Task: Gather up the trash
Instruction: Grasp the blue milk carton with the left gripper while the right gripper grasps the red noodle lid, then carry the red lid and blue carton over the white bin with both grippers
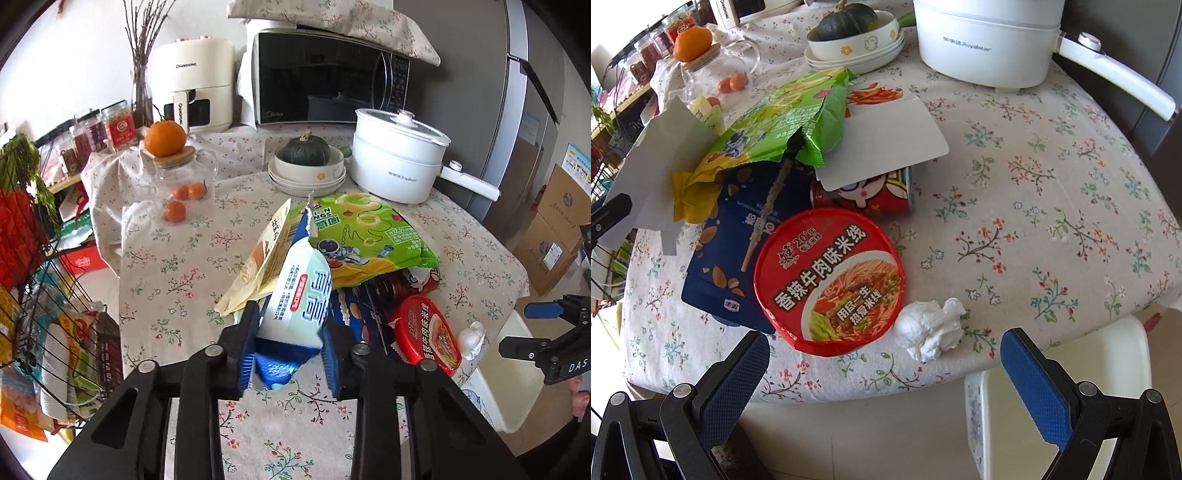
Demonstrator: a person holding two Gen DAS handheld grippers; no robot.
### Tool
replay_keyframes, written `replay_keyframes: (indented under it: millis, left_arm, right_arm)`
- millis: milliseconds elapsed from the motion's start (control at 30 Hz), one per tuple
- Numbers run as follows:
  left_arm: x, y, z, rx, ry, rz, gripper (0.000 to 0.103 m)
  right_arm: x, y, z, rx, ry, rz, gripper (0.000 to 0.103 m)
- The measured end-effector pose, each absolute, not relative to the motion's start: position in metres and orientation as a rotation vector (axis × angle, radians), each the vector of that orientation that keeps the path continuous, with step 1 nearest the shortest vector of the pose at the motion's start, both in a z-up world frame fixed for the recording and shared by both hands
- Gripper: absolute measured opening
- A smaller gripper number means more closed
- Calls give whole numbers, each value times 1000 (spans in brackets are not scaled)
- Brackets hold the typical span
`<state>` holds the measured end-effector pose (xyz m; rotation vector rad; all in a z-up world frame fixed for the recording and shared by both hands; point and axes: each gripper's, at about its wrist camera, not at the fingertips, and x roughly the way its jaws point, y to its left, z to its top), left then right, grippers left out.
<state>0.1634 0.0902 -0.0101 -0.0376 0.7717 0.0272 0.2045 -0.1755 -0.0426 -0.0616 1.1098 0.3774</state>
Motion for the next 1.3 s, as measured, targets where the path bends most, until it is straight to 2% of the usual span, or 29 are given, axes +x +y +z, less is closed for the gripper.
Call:
replay_keyframes:
  millis: [33,400,567,733,867,933,1000,1200,1300]
  left_arm:
    - [160,93,-8,-51,768,25,6]
    - [111,127,12,-167,707,28,4]
    - [92,133,18,-187,684,15,4]
    - [84,136,19,-186,676,16,4]
    - [84,138,17,-192,683,17,4]
    - [84,139,17,-193,684,16,4]
    - [84,139,17,-194,686,14,4]
    - [81,140,22,-203,670,12,4]
    - [80,139,26,-206,658,12,4]
  right_arm:
    - [204,-174,-43,-62,1109,377,103]
    - [193,-134,-70,-209,1140,411,102]
    - [188,-108,-85,-342,1120,428,97]
    - [189,-88,-102,-460,1108,416,87]
    - [195,-86,-111,-501,1106,406,73]
    - [198,-90,-110,-484,1109,410,62]
    - [202,-95,-107,-421,1123,439,46]
    - [206,-112,-75,-312,1049,459,23]
    - [207,-120,-60,-257,1015,468,17]
